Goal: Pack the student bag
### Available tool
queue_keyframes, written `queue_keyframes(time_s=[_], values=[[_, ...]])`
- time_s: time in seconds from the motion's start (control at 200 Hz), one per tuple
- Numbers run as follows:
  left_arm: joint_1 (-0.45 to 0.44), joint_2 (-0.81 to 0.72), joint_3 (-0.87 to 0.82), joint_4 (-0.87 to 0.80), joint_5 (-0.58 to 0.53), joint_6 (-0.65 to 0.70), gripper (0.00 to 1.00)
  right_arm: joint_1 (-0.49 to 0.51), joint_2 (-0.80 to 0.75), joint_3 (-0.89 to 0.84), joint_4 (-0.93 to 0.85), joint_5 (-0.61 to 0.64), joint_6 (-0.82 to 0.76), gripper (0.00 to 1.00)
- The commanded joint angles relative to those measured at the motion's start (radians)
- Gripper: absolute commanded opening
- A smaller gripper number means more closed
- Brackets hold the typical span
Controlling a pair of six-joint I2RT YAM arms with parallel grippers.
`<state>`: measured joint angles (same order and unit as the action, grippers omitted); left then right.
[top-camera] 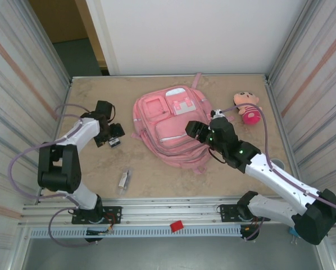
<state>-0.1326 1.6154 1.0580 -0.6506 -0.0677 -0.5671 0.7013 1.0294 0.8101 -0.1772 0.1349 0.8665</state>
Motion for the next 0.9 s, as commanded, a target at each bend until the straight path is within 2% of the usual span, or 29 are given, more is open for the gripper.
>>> queue_keyframes(time_s=[0.0, 0.286, 0.451, 0.676, 0.737, 0.892], values=[[0.000, 0.042, 0.035, -0.024, -0.066, -0.022, 0.79, 0.011, 0.009, 0.040, 0.012, -0.004, -0.036, 0.73], [0.008, 0.146, 0.076, -0.008, -0.091, -0.033, 0.77, 0.023, 0.036, 0.050, 0.025, -0.009, -0.037, 0.73], [0.011, 0.194, 0.094, 0.001, -0.108, -0.035, 0.73, 0.024, 0.057, 0.062, 0.027, -0.013, -0.046, 0.73], [0.011, 0.209, 0.100, 0.013, -0.052, -0.049, 0.71, 0.024, 0.086, 0.072, 0.031, -0.027, -0.053, 0.73], [0.010, 0.183, 0.089, 0.014, -0.035, -0.063, 0.72, 0.024, 0.093, 0.078, 0.028, -0.031, -0.056, 0.73], [0.010, 0.068, 0.080, -0.021, 0.018, -0.091, 0.84, 0.024, 0.102, 0.087, 0.024, -0.022, -0.051, 0.73]])
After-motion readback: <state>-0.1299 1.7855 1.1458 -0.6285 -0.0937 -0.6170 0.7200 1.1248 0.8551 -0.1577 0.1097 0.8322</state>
